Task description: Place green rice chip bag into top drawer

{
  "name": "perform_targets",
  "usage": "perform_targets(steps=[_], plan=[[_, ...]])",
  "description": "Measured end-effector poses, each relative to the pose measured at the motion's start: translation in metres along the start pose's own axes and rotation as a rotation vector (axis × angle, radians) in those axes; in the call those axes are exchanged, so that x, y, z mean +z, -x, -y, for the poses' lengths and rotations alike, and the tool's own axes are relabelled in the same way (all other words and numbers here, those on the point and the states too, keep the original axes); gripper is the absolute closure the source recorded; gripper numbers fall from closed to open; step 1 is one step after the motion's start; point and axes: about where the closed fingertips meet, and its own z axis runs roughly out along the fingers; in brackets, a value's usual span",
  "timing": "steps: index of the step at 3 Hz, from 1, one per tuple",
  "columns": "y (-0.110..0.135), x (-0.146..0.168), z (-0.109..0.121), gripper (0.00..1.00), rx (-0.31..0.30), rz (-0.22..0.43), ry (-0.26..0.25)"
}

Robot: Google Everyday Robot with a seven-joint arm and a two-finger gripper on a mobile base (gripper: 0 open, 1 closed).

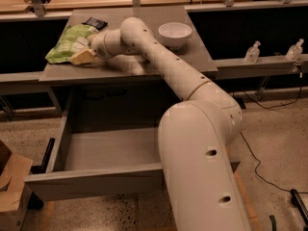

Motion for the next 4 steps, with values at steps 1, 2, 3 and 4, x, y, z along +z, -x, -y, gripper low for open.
perform_targets(steps=[1, 2, 3, 4], plan=[[0.001, -0.003, -0.002, 0.65, -0.004, -0.003, -0.007], [0.005, -0.019, -0.007, 0.88, -0.016, -0.017, -0.026], [0.02, -0.065, -0.013, 1.0, -0.03, -0.045, -0.096], [0.054, -0.136, -0.027, 1.0, -0.025, -0.056, -0.208]])
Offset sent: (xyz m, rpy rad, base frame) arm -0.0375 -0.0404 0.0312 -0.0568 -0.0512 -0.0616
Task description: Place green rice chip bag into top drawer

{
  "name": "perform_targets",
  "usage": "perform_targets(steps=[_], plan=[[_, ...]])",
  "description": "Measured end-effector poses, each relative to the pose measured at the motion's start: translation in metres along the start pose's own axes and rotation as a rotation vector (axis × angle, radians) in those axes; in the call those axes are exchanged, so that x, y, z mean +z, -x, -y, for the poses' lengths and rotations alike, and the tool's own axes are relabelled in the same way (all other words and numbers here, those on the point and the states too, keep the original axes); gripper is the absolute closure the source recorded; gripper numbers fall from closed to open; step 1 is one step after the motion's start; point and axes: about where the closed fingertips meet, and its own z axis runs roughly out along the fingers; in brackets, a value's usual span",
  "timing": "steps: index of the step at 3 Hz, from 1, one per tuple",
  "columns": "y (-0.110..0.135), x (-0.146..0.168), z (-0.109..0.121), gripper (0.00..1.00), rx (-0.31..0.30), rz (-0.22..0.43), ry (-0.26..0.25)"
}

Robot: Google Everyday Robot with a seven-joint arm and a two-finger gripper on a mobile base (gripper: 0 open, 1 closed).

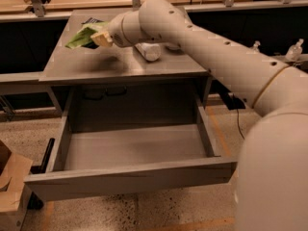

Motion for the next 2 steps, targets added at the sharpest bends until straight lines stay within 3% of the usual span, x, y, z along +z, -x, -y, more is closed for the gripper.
perform_targets(steps=[1, 2], plan=[[0.023, -0.068, -0.026, 1.0, 0.044, -0.012, -0.052], [0.011, -0.077, -0.054, 1.0, 0.036, -0.059, -0.034]])
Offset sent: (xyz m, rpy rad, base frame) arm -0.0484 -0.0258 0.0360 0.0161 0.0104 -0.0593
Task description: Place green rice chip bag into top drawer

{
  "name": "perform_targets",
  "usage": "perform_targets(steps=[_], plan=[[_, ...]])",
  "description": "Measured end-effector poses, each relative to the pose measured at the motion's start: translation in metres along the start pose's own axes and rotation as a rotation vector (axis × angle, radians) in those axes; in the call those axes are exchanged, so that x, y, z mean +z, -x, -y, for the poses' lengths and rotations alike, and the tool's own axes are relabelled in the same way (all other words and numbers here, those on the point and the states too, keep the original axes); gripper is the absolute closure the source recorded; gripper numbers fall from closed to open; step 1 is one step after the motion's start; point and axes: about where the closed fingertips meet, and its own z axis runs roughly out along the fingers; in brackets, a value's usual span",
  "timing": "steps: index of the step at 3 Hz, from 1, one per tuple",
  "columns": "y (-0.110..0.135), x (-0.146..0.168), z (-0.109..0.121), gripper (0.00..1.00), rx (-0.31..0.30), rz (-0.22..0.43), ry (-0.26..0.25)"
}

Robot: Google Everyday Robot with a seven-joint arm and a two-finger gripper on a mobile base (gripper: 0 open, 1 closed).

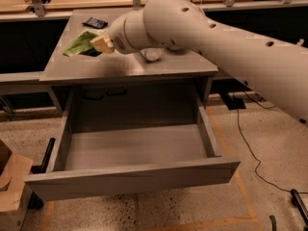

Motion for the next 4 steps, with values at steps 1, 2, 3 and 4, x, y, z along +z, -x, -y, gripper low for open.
perform_targets(steps=[1, 2, 3, 4], plan=[[-0.001, 0.001, 0.0, 1.0, 0.0, -0.001, 0.001], [-0.015, 0.007, -0.01, 1.0, 0.034, -0.024, 0.051], [-0.025, -0.015, -0.025, 1.0, 0.125, -0.027, 0.043], [-0.07, -0.052, -0.072, 1.0, 0.299, -0.07, -0.003]])
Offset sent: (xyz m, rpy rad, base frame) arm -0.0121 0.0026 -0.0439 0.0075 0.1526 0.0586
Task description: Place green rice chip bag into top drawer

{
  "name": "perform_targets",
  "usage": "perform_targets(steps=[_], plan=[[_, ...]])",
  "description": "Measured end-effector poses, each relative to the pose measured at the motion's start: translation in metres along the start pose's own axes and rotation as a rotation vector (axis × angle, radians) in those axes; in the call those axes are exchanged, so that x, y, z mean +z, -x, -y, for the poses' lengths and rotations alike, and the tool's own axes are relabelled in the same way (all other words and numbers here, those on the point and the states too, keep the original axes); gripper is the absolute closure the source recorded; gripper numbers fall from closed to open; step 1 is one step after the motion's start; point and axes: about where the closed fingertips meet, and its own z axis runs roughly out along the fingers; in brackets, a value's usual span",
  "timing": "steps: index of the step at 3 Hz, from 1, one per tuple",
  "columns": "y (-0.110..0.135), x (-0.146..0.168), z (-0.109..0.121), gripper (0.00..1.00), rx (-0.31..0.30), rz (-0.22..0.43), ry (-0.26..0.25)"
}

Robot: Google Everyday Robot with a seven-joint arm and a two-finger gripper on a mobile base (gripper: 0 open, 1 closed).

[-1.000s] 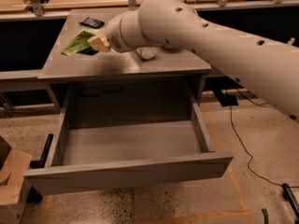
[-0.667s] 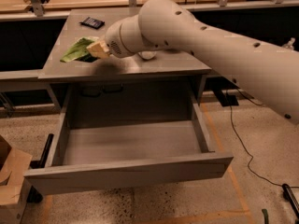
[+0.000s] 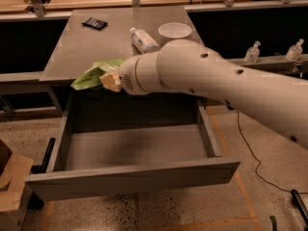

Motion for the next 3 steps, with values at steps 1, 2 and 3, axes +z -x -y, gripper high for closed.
perform_targets(steps=[1, 2, 3], plan=[[-0.054, -0.017, -0.023, 1.0, 0.12, -0.058, -0.019], [-0.099, -0.032, -0.039, 1.0, 0.222, -0.112, -0.039], [-0.127, -0.029, -0.033, 1.0, 0.274, -0.11, -0.052]])
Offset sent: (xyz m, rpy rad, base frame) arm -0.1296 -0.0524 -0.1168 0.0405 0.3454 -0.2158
